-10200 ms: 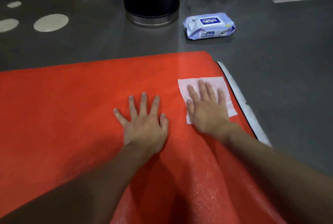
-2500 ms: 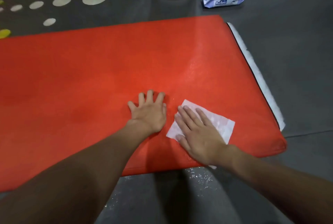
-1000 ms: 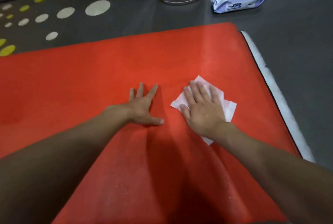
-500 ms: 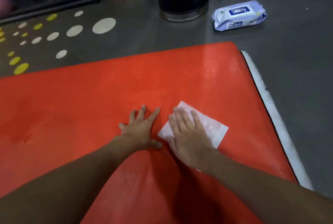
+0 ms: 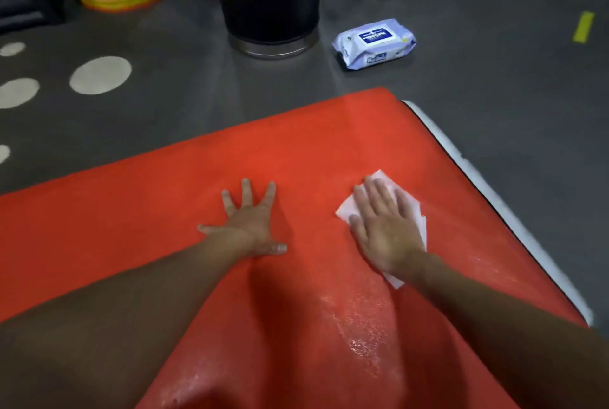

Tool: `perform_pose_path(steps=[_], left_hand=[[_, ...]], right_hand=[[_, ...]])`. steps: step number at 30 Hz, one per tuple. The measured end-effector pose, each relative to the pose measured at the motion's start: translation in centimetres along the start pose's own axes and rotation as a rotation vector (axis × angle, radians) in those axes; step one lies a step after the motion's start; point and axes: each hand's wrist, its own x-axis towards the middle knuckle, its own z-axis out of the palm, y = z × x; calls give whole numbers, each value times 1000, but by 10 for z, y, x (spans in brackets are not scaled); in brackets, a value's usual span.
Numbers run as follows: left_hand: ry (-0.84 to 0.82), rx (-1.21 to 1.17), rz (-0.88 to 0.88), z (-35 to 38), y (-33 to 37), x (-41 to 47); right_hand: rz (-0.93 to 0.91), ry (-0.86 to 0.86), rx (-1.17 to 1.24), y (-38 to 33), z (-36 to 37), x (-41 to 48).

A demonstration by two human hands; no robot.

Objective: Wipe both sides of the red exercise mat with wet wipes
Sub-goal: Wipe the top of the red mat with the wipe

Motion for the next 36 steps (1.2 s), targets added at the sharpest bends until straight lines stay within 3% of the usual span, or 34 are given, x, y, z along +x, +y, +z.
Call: perform_pose_path(steps=[2, 6, 7, 10, 11, 12, 14, 16, 20, 21, 25, 26, 29, 30, 31, 34, 36], left_hand=[[-1, -23, 5, -1, 1, -4], [6, -61, -1, 1, 2, 1], [8, -61, -1, 2, 3, 2], [15, -39, -19, 4, 2, 5], [15, -24, -13, 2, 4, 5], [15, -5, -6, -1, 5, 5], [42, 39, -6, -14, 5, 5], [114, 44, -23, -26, 2, 13], [57, 28, -18, -27, -2, 36], [46, 30, -26, -25, -2, 38], [53, -17, -48, -24, 1, 34], [55, -30, -49, -25, 1, 32], [50, -36, -44, -24, 3, 31], [53, -35, -45, -24, 3, 32], [53, -39, -49, -24, 4, 32], [42, -39, -50, -23, 3, 34], [30, -49, -51, -23, 2, 33]], right_hand=[[166, -29, 35, -27, 2, 3], [-257, -62, -17, -23, 3, -3], [-267, -26, -33, -6, 2, 7], [167, -16, 33, 2, -1, 35], [228, -28, 41, -14, 2, 38], [183, -45, 18, -32, 4, 36], [-117, -58, -10, -48, 8, 26], [-277, -64, 9, -25, 3, 34], [164, -16, 41, -14, 2, 64], [140, -27, 32, -30, 4, 63], [-330, -54, -1, -32, 4, 56], [-319, -32, 3, -19, 1, 68], [98, 11, 19, -12, -3, 98], [146, -6, 15, -28, -1, 100], [100, -8, 3, -45, 1, 97], [-306, -25, -16, -50, 3, 88], [-308, 2, -9, -21, -1, 112]])
